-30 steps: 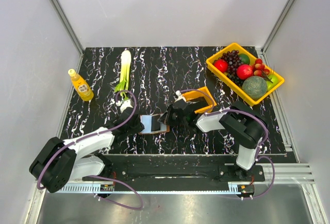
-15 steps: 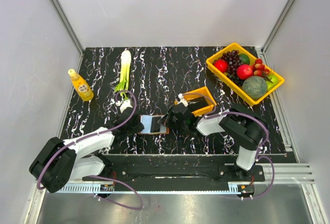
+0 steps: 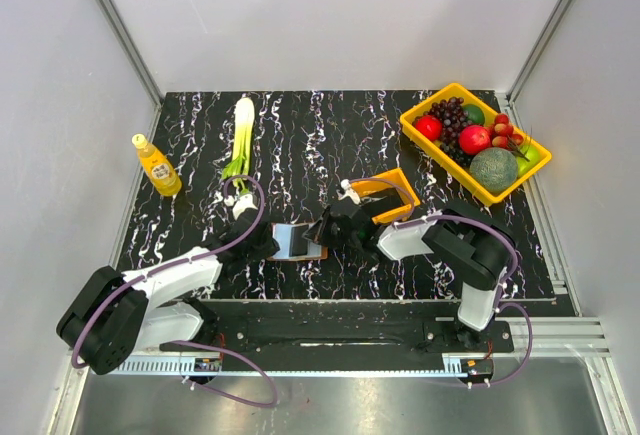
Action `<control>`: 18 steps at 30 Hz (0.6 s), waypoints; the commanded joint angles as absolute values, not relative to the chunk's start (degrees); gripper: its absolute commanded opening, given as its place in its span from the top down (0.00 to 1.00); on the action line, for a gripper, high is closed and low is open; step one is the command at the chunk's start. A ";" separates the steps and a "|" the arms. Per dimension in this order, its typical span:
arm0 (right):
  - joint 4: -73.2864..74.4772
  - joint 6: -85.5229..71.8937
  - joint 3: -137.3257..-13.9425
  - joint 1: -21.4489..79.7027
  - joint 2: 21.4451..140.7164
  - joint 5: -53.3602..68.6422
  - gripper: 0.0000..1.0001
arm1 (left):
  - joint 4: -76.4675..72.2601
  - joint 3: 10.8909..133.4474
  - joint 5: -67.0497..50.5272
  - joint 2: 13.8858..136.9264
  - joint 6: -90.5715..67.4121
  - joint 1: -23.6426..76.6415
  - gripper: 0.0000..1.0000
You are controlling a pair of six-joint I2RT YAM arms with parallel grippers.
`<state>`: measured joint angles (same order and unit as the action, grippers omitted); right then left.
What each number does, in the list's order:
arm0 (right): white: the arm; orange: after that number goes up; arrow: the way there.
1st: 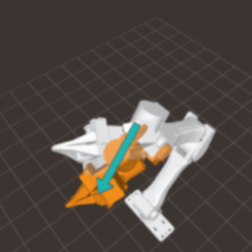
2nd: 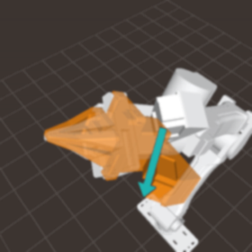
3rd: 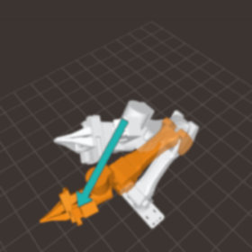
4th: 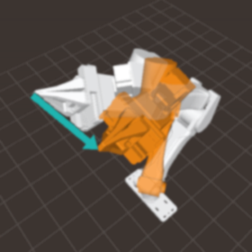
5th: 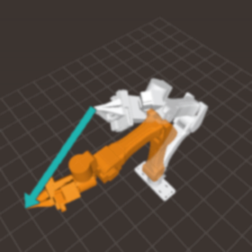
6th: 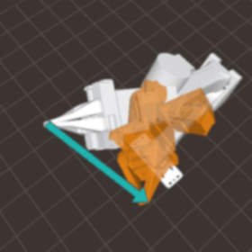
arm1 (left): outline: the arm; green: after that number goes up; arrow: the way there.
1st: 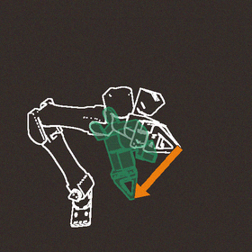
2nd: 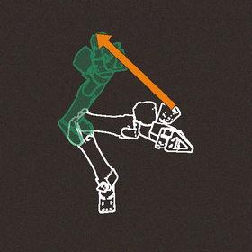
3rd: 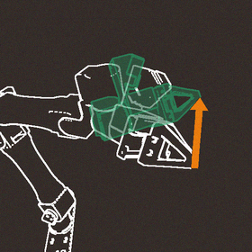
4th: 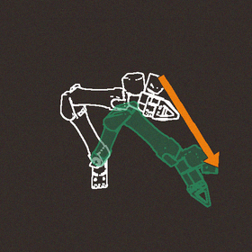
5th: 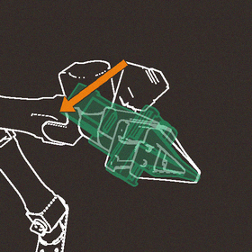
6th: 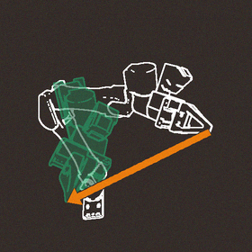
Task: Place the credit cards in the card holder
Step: Insert the credit card into the card holder.
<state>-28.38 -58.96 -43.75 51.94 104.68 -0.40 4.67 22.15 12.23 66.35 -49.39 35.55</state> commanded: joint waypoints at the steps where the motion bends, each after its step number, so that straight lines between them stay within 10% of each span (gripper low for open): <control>1: -25.84 -57.39 -43.95 52.29 108.36 1.49 1.00 | 10.28 21.53 14.76 66.36 -48.16 35.42 1.00; 18: -22.06 -56.51 -49.30 54.05 112.06 3.43 0.98 | 10.20 21.18 14.77 65.30 -48.25 35.42 0.80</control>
<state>-28.82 -58.94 -48.62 52.77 109.60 2.48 5.85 22.13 12.86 65.30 -49.32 35.55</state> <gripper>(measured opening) 0.013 0.198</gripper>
